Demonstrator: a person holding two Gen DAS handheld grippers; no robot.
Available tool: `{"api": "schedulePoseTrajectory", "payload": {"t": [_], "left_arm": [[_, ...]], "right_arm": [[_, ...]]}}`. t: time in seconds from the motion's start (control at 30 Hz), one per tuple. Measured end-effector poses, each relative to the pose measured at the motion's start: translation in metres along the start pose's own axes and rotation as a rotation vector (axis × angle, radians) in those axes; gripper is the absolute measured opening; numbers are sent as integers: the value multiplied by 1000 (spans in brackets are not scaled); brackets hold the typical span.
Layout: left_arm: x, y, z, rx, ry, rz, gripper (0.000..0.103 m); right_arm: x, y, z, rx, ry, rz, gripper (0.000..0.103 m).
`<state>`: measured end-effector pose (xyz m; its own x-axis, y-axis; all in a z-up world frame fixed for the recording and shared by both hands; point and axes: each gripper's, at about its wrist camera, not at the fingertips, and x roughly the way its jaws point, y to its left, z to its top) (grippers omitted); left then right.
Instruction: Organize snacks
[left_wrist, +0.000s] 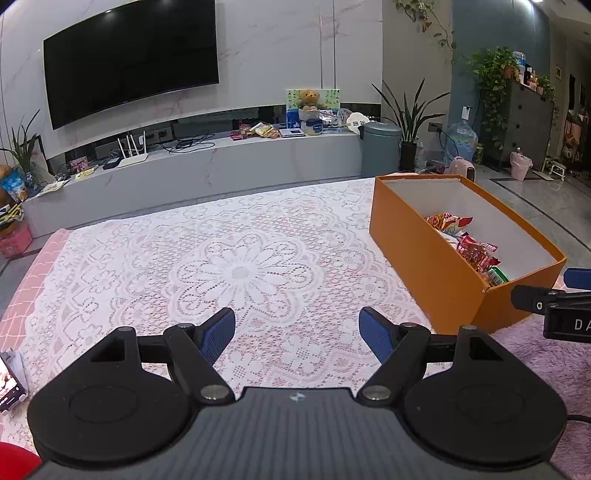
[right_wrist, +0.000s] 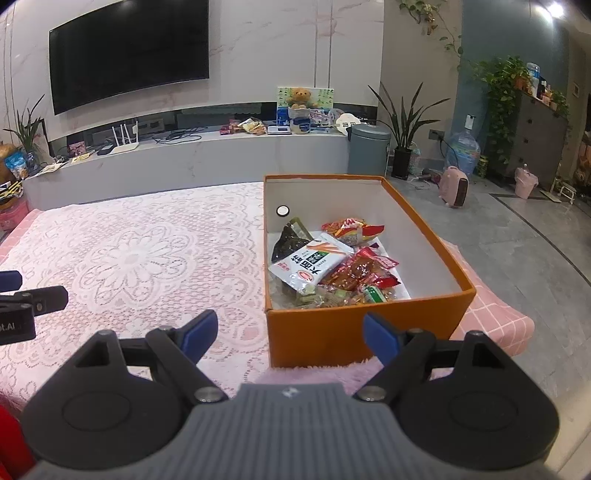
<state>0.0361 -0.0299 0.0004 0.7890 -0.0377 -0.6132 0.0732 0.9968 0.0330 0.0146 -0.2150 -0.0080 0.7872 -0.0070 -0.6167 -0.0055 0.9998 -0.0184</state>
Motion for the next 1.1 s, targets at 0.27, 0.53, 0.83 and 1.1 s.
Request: {"api": "schedulePoseTrajectory", "payload": {"t": [0.27,0.53,0.83,1.1], "left_arm": [[-1,2,0,-4,2,0,89],[-3,2,0,-11,4,6,89],[-6,2,1,-22,0,7,89],[-7,3,2,-31,1,5,89]], "right_arm": [[-1,3,1,-10,0,4,84],[0,4,0,-15,-3,10,84],[1,5,-1,-22,-6,17,85],[-1,5,-2,-25,-6,27,85]]}}
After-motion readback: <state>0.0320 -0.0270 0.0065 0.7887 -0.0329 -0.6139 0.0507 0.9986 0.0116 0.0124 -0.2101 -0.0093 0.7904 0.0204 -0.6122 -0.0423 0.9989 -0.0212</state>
